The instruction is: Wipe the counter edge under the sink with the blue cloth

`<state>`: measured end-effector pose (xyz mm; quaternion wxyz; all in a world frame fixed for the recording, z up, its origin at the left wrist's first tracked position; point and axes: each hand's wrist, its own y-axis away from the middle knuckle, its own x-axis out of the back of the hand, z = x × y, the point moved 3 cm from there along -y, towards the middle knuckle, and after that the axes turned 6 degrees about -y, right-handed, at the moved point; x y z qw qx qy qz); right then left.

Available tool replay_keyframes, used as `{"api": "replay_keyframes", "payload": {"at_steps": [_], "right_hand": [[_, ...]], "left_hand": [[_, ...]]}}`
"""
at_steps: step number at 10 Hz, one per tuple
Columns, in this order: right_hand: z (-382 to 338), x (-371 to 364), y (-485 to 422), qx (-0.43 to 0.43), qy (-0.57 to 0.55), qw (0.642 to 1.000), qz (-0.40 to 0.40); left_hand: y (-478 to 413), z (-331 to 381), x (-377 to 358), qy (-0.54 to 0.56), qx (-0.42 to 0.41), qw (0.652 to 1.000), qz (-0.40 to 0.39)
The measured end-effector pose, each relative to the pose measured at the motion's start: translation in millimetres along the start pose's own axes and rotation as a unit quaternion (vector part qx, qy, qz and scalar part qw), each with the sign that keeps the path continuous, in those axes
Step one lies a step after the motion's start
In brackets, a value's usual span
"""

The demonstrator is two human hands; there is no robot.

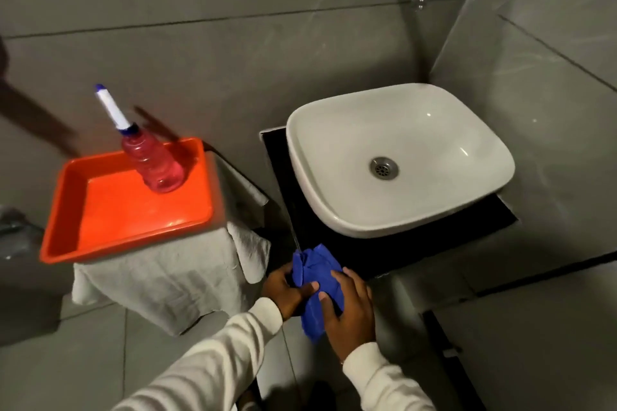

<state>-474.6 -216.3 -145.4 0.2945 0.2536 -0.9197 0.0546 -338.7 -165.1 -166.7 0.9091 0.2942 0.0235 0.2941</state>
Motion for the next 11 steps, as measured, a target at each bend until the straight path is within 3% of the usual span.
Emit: {"api": "replay_keyframes", "payload": {"at_steps": [1, 2, 3, 5, 6, 7, 9, 10, 11], "right_hand": [[-17.6, -5.4, -11.0, -0.039, -0.086, 0.994, -0.050], [-49.8, -21.8, -33.4, -0.144, -0.244, 0.947, -0.151], [-100.2, -56.3, -62.1, -0.135, -0.266, 0.921, -0.250], [-222.1, -179.4, -100.2, -0.043, -0.262, 0.926, -0.268], [-258.1, -245.6, -113.1, -0.037, -0.241, 0.934, -0.260], [-266.5, -299.8, -122.8, -0.066, -0.208, 0.940, -0.262], [-257.4, -328.8, -112.0, -0.088, -0.135, 0.950, -0.267], [-277.5, -305.3, -109.8, -0.004, -0.079, 0.960, -0.268], [-335.7, -265.0, -111.0, 0.162, -0.106, 0.953, -0.234]], "left_hand": [[12.5, 1.9, 23.2, 0.013, 0.003, 0.999, 0.035], [28.8, 11.2, 63.2, 0.079, -0.025, 0.995, 0.051], [39.7, 30.3, 122.4, 0.098, -0.061, 0.990, 0.080], [25.1, 56.7, 277.6, 0.079, -0.066, 0.947, 0.305], [8.4, 60.2, 343.2, 0.032, -0.055, 0.933, 0.355], [-7.7, 55.0, 384.0, -0.056, -0.007, 0.938, 0.341], [-16.5, 36.4, 406.7, -0.119, 0.002, 0.959, 0.256], [-5.6, 62.6, 411.3, -0.175, -0.069, 0.939, 0.287], [5.2, 108.0, 418.3, -0.186, -0.171, 0.909, 0.331]]}}
